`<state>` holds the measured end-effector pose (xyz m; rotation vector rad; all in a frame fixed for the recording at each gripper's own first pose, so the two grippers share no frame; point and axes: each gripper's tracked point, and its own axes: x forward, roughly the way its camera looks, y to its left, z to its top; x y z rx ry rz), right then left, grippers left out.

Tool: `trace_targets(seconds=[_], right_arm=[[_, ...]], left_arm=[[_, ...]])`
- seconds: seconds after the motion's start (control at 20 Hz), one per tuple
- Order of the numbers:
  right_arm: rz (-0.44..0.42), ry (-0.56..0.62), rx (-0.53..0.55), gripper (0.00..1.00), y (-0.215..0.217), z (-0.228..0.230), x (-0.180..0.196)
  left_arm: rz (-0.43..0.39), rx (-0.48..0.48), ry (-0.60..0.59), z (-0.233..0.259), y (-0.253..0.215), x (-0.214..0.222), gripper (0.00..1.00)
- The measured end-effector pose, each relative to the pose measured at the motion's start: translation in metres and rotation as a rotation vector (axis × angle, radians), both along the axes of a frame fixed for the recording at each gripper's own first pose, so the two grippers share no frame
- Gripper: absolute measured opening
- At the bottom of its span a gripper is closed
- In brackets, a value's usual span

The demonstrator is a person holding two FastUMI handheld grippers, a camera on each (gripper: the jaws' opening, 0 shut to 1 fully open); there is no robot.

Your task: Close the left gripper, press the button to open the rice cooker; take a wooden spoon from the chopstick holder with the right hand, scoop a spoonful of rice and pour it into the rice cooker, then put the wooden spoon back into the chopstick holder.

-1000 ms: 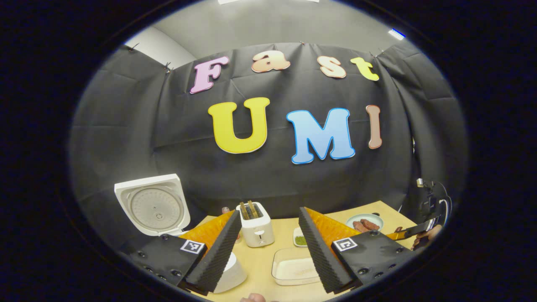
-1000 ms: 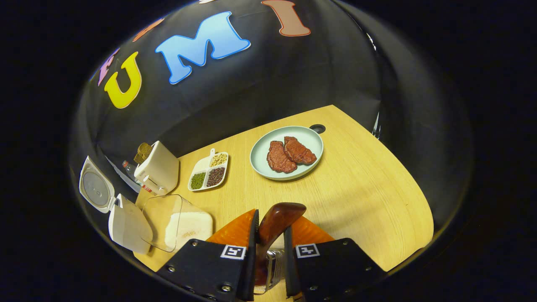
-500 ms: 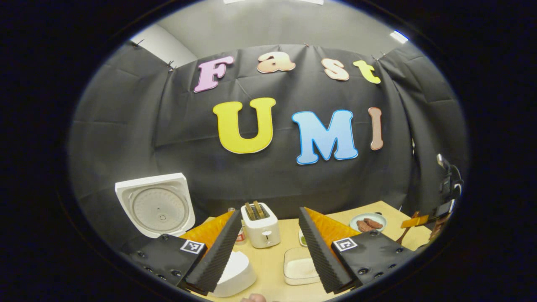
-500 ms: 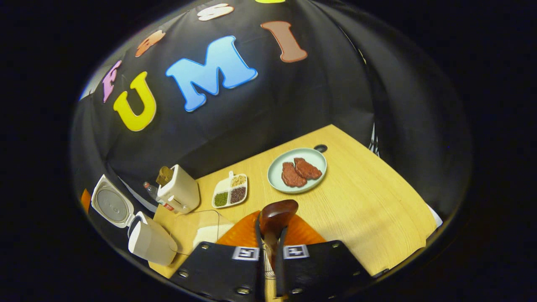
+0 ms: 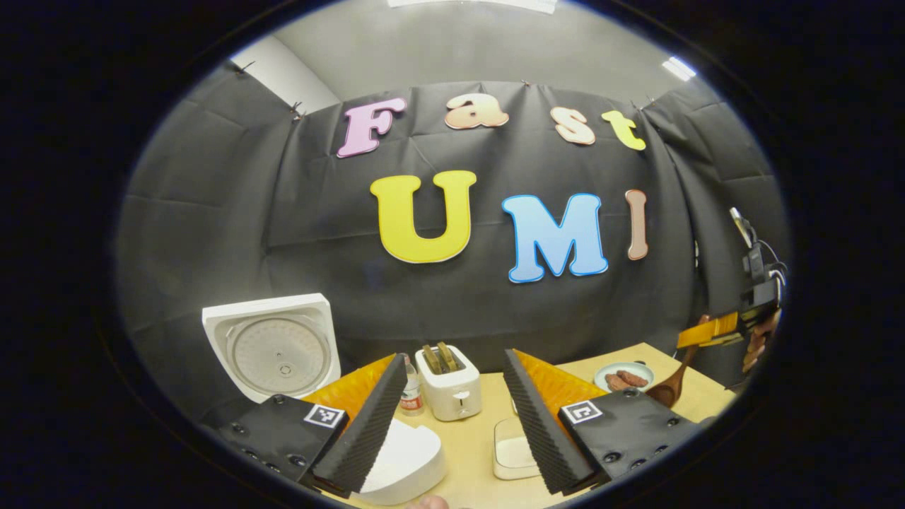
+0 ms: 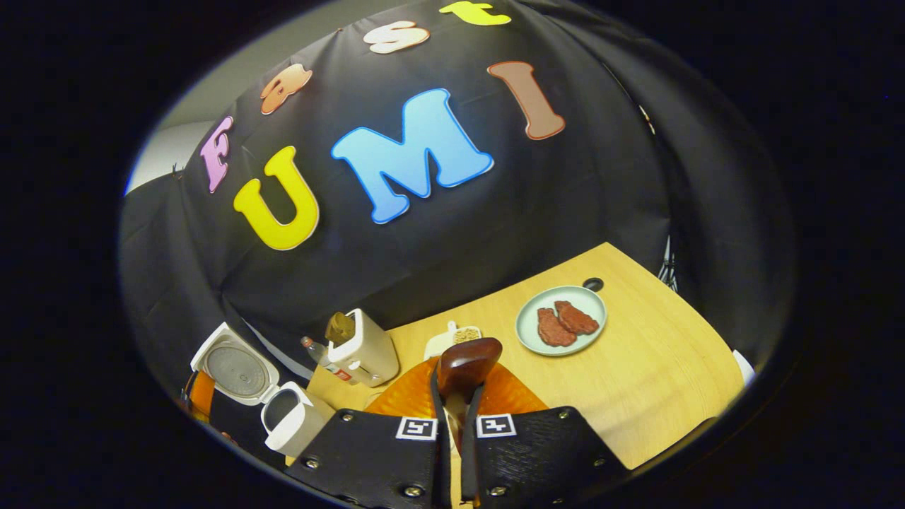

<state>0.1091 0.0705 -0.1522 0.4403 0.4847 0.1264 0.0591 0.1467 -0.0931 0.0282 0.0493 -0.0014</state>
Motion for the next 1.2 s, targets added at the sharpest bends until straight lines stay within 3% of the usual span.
trace_targets(seconds=[0.2,0.4,0.85,1.0,1.2], right_arm=[[0.085,0.004,-0.055,0.06,0.057,-0.015,0.021],[0.141,0.04,-0.148,0.06,0.101,-0.058,0.035],[0.201,0.126,-0.472,0.06,0.133,-0.157,0.047],[0.174,0.154,-0.427,0.06,0.143,-0.166,0.046],[0.2,0.197,-0.252,0.06,0.18,-0.169,0.043]], left_arm=[[-0.011,0.002,0.004,-0.003,0.015,-0.001,0.96],[-0.007,-0.004,0.004,-0.003,0.032,0.0,0.96],[0.026,-0.038,0.034,-0.018,0.062,0.005,0.96],[0.036,-0.042,0.05,-0.027,0.072,0.007,0.96],[0.059,-0.053,0.064,-0.035,0.085,0.007,0.96]])
